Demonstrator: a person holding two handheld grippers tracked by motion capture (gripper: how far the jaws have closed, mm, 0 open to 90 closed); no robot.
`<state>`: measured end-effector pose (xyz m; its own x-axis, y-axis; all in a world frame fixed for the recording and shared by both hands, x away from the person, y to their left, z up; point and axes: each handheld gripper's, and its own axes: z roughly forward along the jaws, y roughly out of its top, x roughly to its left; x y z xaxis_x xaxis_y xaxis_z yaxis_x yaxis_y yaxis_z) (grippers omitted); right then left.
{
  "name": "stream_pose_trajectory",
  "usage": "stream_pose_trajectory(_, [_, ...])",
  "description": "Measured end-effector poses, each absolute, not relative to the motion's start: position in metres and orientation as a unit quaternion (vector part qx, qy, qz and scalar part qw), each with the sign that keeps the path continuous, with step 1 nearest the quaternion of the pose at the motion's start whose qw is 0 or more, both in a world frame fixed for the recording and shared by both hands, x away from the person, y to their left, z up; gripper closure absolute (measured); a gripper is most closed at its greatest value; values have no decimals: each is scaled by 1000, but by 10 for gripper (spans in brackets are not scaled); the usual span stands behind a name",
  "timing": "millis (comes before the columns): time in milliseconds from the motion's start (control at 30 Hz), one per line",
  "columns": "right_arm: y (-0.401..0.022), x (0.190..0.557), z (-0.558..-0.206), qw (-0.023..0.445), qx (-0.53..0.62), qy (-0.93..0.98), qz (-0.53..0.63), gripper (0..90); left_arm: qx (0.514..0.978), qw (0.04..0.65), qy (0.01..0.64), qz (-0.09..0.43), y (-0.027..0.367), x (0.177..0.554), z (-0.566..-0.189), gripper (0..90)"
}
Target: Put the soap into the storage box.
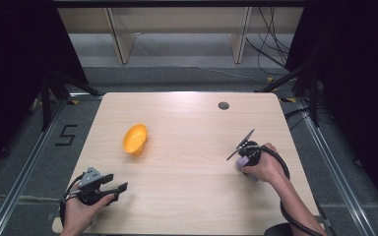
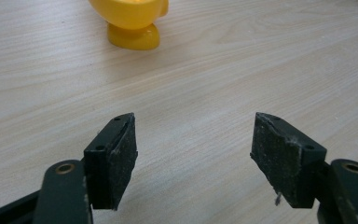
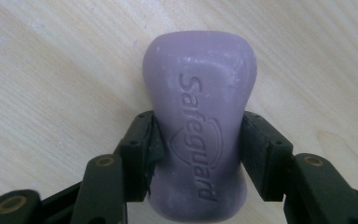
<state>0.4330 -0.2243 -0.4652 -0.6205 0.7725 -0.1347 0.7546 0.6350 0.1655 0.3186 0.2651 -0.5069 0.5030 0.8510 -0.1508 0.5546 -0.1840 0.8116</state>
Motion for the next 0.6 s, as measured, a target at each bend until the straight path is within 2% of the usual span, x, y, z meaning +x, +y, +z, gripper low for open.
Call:
stream_pose_trajectory(133, [-220,415,-467,170,378,908,55,498,752,430,470,172,264,318,-507,304])
stream_pose_trajectory(167, [-220,415,-467,170,378,908,55,498,752,430,470,172,264,318,-507,304])
stream_pose_trajectory(200, [-215,406,-467,223,346,910,55,498,750,434,469,169,264,319,-507,304])
stream_pose_trajectory(267, [-212,400,-465,259,316,911,55,498,748,436,472,167,264,318,-507,305])
stream_pose_trajectory(300, [-212,400,-465,259,316,911,55,498,748,436,472,167,264,318,-507,305])
stream_pose_trajectory(333, [-209,392,-462,307,273,910,60,498,747,437,472,167,264,318,-507,305])
stream_pose_trajectory(400, [-206,386,-460,337,247,906,67,498,747,438,471,168,264,318,-507,305])
stream_pose_trajectory(433, [-206,386,-460,337,247,906,67,498,747,438,471,168,264,318,-507,305])
stream_pose_trajectory(467, [-202,377,-457,382,204,898,75,498,747,439,470,168,264,318,-507,305])
stream_pose_trajectory(500, [-201,374,-455,408,180,892,74,498,749,437,470,167,264,318,-507,305])
stream_pose_trajectory(600, [-195,363,-451,454,133,878,73,498,748,438,471,167,264,318,-507,305])
